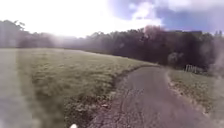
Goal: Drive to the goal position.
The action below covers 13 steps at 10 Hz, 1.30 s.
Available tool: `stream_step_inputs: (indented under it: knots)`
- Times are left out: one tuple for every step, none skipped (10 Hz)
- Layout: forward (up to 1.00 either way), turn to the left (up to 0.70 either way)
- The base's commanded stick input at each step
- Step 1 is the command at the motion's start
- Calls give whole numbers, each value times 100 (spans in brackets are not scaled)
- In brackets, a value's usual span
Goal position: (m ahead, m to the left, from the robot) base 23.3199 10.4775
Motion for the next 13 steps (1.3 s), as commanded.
stream_step_inputs:
  knots:
    - [69, -12]
    - [68, -12]
    - [68, -12]
    - [68, -12]
    - [68, -12]
    - [68, -12]
    - [68, -12]
    - [68, -12]
    - [68, -12]
    - [68, -12]
    - [68, -12]
    - [68, -12]
    - [68, -12]
